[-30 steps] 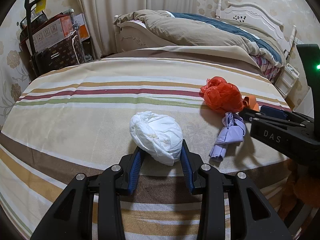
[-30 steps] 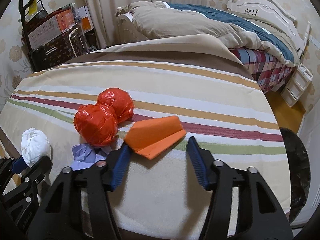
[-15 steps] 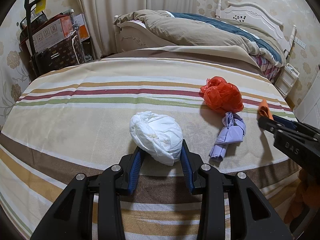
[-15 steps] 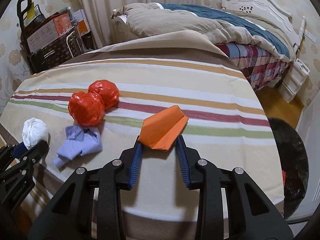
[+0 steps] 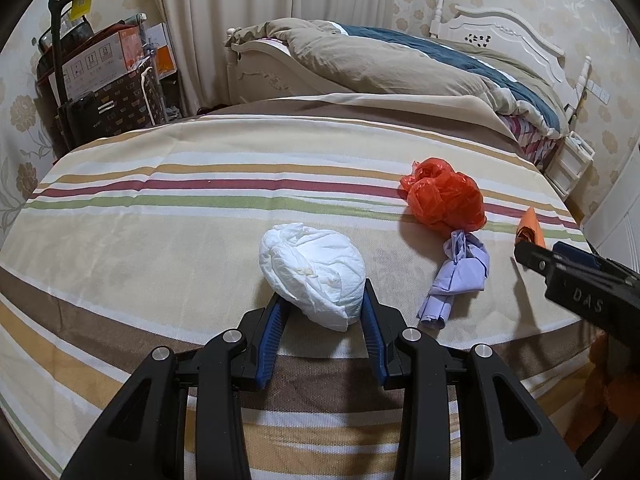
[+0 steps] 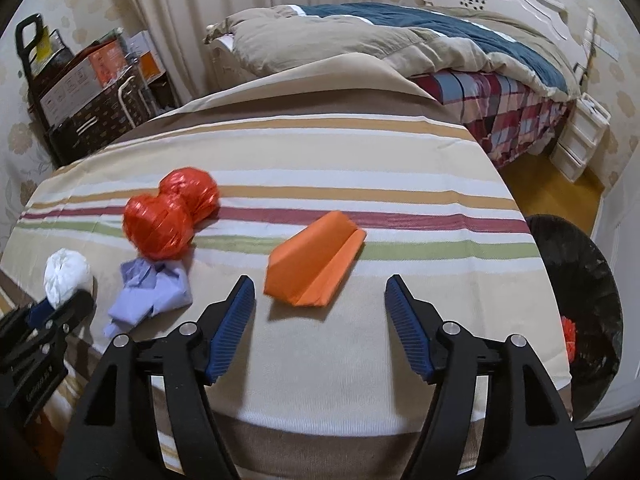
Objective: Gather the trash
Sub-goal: 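Grasp the orange paper sheet with the right tool while the left tool holds the tissue ball, then carry the orange paper and white tissue ball over the bin and release both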
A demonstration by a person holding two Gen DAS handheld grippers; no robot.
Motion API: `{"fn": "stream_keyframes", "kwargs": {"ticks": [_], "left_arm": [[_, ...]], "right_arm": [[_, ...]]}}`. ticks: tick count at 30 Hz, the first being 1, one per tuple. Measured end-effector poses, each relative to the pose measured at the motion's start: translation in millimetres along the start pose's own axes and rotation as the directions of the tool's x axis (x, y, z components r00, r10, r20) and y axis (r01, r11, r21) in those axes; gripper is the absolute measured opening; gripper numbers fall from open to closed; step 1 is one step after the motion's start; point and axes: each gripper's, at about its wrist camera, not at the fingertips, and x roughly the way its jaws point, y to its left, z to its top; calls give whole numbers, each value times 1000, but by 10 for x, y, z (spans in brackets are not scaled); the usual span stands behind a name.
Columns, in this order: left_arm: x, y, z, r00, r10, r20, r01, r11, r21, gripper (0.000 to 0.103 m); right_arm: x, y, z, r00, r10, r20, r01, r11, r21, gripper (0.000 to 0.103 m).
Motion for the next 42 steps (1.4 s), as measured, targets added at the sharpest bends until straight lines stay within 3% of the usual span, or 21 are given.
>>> {"fn": "stream_keyframes", "kwargs": {"ticks": [4, 11, 16, 19, 37, 42], "left_arm": [[4, 4, 5, 1000, -4, 1, 4, 1000, -1, 38], [11, -11, 16, 1000, -7, 1, 7, 1000, -3, 38], [10, -9, 11, 1000, -5, 1, 5, 1000, -2, 38], [8, -5, 12, 1000, -4, 1, 4, 1000, -1, 38], [-37, 3, 4, 1000, 3, 13, -3, 1000, -6, 37], [-124, -57, -26, 1000, -22, 15, 22, 1000, -8, 37]], "right_arm": [[54, 8, 75, 1000, 15, -5, -15, 999, 38, 69], [134, 88, 140, 1000, -27, 3, 27, 1000, 13, 67], [84, 78, 83, 999, -53, 9, 53, 998, -16, 43], [38, 46, 28, 998, -56, 14, 56, 998, -32, 34], [-259, -227, -281, 999, -14, 30, 15, 1000, -11, 32], [-376, -356, -344, 999, -15, 45, 15, 1000, 8, 32]]}}
